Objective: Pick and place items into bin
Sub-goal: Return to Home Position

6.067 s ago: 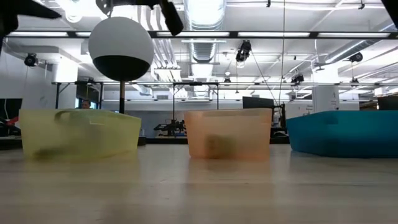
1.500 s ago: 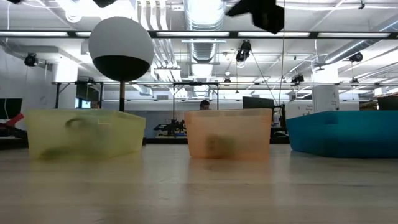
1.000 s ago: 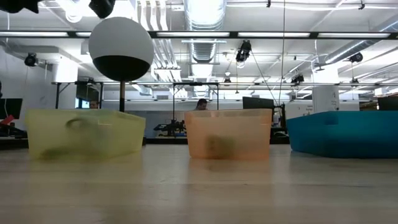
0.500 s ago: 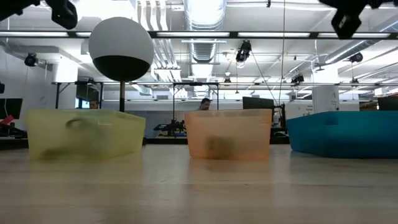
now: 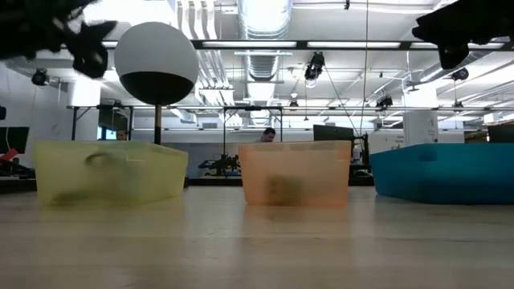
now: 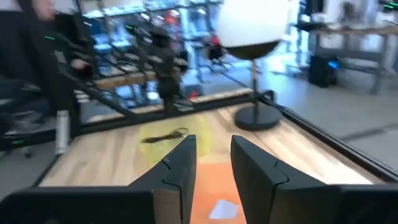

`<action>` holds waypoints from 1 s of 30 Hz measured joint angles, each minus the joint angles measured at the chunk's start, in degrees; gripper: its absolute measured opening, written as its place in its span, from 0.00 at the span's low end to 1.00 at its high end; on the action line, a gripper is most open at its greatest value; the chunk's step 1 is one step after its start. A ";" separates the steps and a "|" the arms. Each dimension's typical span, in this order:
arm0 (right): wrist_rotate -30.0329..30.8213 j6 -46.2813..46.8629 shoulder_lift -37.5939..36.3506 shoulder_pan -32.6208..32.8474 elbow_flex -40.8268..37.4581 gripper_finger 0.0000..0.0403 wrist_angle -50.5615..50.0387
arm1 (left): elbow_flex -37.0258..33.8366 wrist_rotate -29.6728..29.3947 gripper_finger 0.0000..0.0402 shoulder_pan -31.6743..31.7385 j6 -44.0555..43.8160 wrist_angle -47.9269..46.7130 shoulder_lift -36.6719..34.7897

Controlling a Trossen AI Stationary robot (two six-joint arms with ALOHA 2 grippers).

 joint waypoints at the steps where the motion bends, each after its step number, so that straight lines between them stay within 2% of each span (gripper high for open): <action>1: -0.99 -0.72 -1.00 0.08 -1.46 0.22 1.47 | -1.72 -0.29 0.45 0.10 -0.83 0.38 -0.51; 5: -3.43 -2.16 -5.85 0.03 -8.37 0.20 7.01 | -7.10 -0.10 0.45 0.41 -0.71 4.48 -1.02; 8: -3.50 -4.39 -10.17 0.04 -13.19 0.19 13.01 | -8.41 -0.23 0.45 0.65 0.42 5.51 -1.25; 13: -5.02 -4.89 -10.17 -0.32 -18.19 0.17 19.07 | -8.43 -0.19 0.45 1.36 3.69 5.20 -0.62; 16: -7.37 -2.37 -10.04 -0.33 -18.37 0.16 16.51 | -8.45 -0.44 0.45 2.09 4.21 4.97 -0.28; 19: -9.39 -3.84 -10.17 -0.32 -18.34 0.16 17.54 | -8.47 -0.54 0.45 2.66 4.51 4.63 0.07; 30: -8.94 -1.40 -9.96 -0.35 -18.33 0.16 17.62 | -8.52 -0.69 0.45 3.49 6.44 4.84 0.36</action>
